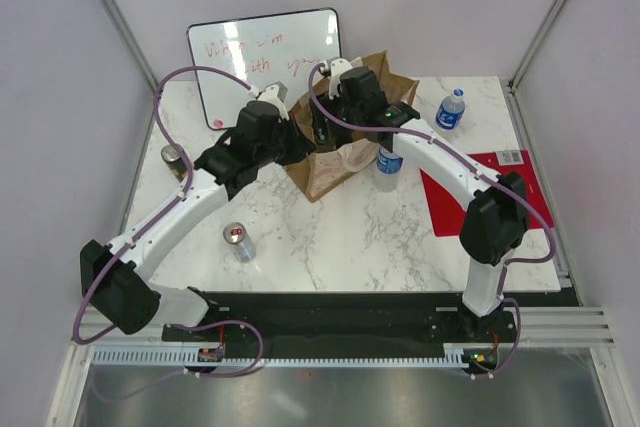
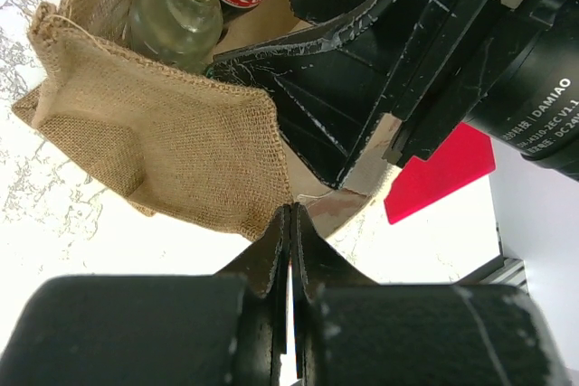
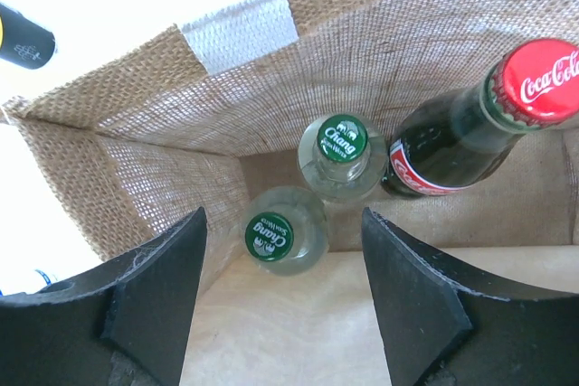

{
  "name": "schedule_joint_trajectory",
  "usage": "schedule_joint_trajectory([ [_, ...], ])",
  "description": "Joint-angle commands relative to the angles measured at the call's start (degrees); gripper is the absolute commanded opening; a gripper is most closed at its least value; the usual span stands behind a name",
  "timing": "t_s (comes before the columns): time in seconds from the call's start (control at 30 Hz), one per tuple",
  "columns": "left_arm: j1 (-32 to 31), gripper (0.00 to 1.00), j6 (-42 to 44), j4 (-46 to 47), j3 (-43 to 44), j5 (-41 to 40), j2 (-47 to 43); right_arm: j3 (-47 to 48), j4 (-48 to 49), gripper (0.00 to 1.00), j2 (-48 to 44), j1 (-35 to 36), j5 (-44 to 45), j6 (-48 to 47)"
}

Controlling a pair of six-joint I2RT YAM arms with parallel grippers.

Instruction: Place the beverage into the canvas bag

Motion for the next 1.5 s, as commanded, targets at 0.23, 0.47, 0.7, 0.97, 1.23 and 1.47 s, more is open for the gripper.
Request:
schedule_joint_trajectory([
  [0.23,0.2,0.06,-0.2,1.3,2.5,-0.3,-2.4,6.6,-1.7,0.75,-6.6,0.3,3.6,1.3],
  [0.47,0.2,0.5,0.3,0.1,2.7,-0.5,-4.5,6.6,-6.6,0.77,-13.8,0.3,9.2,1.7],
  [0.7,0.2,0.69,4.0,-3.5,2.8,-0.6,-8.5,-5.6,-12.2,0.78,-24.8,0.1,14.2,0.7],
  [0.97,0.2,0.95,11.3,-8.7,-1.1,-0.3,-16.8,-16.9,-14.6,0.76,-28.7,-4.3,13.4,-0.2],
  [1.23,0.2,0.96,21.2,-12.4,-7.3,1.6,-25.4,-24.7,-7.3,0.8,-27.0,-8.2,8.7,-4.2],
  [1.47,0.2,0.96,24.7,-7.5,-17.3,0.1,-29.9,-31.5,5.0,0.81,-23.2,-11.2,4.8,-6.5],
])
